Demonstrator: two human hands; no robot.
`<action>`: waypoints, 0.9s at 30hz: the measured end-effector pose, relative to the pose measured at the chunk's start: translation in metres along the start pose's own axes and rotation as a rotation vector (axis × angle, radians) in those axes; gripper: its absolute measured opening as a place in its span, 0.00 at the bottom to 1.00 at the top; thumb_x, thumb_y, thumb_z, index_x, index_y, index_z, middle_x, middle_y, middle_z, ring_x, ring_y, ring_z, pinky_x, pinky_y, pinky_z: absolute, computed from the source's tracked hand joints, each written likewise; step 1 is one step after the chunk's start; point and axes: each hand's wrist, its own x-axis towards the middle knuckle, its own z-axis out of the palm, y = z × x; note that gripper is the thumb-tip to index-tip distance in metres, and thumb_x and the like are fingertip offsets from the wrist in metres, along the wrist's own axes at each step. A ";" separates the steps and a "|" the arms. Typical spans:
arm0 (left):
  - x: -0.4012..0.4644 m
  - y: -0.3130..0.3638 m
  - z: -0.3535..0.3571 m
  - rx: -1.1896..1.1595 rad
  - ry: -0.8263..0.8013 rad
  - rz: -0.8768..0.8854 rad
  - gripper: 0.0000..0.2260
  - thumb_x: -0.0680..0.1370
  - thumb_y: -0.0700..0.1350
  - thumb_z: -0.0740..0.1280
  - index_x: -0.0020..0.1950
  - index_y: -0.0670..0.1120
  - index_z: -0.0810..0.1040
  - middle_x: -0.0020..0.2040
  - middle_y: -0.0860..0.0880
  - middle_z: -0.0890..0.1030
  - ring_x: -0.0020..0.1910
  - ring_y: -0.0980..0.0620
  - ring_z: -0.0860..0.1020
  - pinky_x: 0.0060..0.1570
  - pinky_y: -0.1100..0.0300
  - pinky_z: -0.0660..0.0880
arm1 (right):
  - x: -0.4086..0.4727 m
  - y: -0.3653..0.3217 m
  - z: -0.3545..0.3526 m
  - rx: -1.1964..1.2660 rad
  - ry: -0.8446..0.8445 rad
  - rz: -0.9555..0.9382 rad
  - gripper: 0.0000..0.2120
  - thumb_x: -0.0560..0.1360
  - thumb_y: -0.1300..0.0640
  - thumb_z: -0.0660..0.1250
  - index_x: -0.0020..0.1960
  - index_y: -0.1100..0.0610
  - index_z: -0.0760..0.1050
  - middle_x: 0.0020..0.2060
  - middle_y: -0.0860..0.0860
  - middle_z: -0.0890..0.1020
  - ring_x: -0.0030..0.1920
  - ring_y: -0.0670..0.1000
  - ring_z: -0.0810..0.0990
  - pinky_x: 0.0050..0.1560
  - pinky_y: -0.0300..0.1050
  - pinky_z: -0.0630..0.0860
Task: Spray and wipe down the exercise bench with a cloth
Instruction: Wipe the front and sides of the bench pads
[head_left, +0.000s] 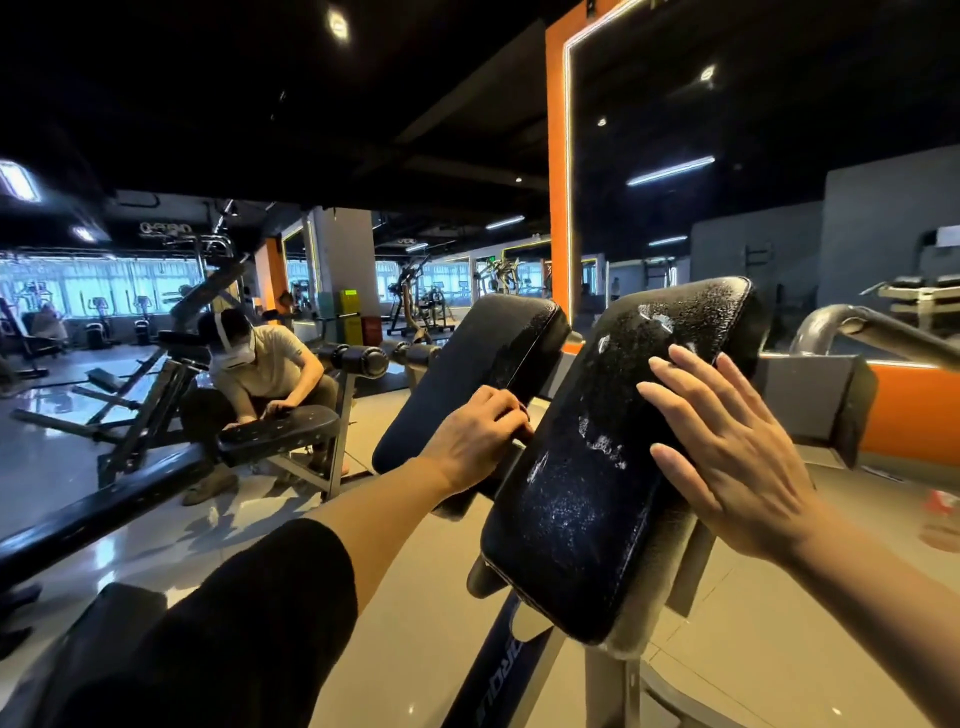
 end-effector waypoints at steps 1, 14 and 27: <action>0.010 -0.002 -0.003 -0.004 0.038 -0.002 0.11 0.72 0.38 0.74 0.53 0.41 0.80 0.52 0.43 0.78 0.52 0.44 0.75 0.43 0.53 0.80 | 0.000 0.000 0.001 0.004 0.005 -0.003 0.29 0.83 0.42 0.44 0.70 0.61 0.69 0.72 0.58 0.69 0.76 0.56 0.59 0.75 0.60 0.53; 0.089 -0.009 0.016 0.025 0.098 -0.288 0.11 0.76 0.37 0.65 0.59 0.42 0.77 0.59 0.45 0.74 0.58 0.44 0.70 0.56 0.54 0.71 | 0.000 0.002 0.002 0.014 -0.003 -0.004 0.28 0.83 0.42 0.44 0.72 0.59 0.66 0.73 0.57 0.67 0.77 0.55 0.57 0.75 0.59 0.53; -0.058 -0.011 -0.022 0.080 -0.068 -0.237 0.14 0.65 0.47 0.79 0.45 0.45 0.80 0.44 0.48 0.78 0.40 0.48 0.76 0.31 0.58 0.76 | 0.000 -0.003 0.001 0.002 0.001 0.024 0.30 0.83 0.43 0.44 0.70 0.61 0.70 0.72 0.58 0.69 0.76 0.56 0.58 0.76 0.60 0.53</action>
